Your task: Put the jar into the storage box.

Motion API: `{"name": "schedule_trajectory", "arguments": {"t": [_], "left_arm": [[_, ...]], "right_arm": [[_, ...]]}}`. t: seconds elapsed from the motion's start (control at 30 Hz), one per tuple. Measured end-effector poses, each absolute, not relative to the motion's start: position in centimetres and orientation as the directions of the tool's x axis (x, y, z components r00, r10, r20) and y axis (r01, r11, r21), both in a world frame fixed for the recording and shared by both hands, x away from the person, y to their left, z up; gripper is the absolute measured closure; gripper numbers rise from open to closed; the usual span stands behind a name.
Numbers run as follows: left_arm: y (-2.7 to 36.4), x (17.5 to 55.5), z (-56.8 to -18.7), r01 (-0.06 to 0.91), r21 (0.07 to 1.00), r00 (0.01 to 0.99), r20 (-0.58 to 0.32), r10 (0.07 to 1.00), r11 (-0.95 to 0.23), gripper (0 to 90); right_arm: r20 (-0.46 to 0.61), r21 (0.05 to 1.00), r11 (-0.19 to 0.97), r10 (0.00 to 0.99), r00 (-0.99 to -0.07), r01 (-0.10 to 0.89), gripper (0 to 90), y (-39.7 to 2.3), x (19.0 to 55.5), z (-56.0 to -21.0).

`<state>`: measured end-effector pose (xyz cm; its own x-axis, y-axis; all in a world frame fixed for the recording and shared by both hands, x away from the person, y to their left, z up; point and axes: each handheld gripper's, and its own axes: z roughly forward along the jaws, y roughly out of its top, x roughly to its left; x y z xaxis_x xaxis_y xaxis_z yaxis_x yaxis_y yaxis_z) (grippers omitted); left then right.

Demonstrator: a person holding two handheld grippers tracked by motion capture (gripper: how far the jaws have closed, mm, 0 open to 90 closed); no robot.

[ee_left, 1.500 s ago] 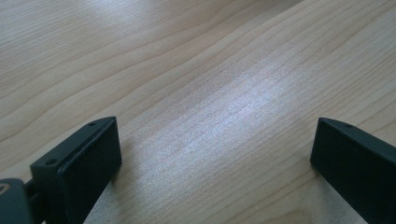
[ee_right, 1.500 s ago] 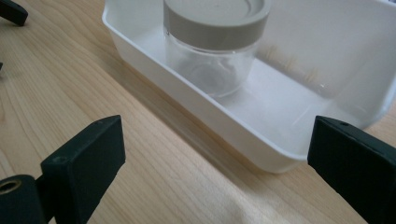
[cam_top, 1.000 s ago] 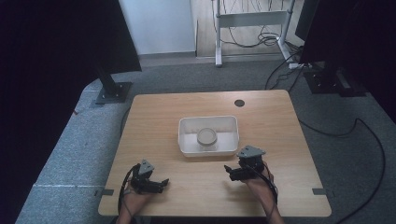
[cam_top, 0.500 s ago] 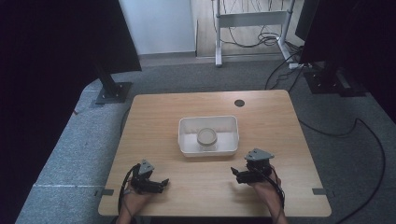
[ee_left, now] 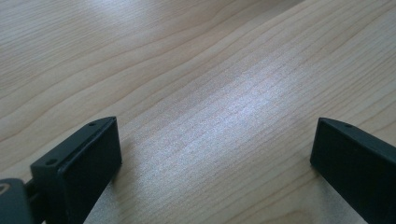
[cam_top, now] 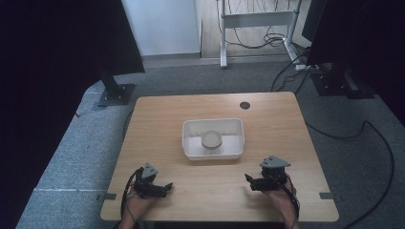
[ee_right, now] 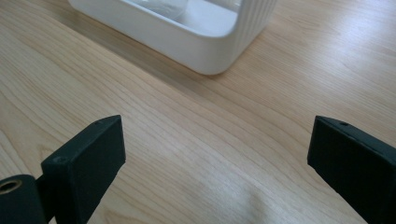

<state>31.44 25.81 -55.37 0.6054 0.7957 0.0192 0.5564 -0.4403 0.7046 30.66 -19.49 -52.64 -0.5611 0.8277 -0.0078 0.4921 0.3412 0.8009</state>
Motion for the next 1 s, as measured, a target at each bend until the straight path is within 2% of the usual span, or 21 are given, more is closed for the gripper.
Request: {"name": "schedule_trajectory", "arguments": {"t": [1.0], "left_arm": [[25.8, 31.4, -55.4, 0.559, 0.705, 0.601, 0.019, 0.799, -0.437, 1.6]], "right_arm": [[0.012, 0.769, 0.294, 0.882, -0.472, 0.568, 4.1, -23.8, 28.5, -54.8]]}}
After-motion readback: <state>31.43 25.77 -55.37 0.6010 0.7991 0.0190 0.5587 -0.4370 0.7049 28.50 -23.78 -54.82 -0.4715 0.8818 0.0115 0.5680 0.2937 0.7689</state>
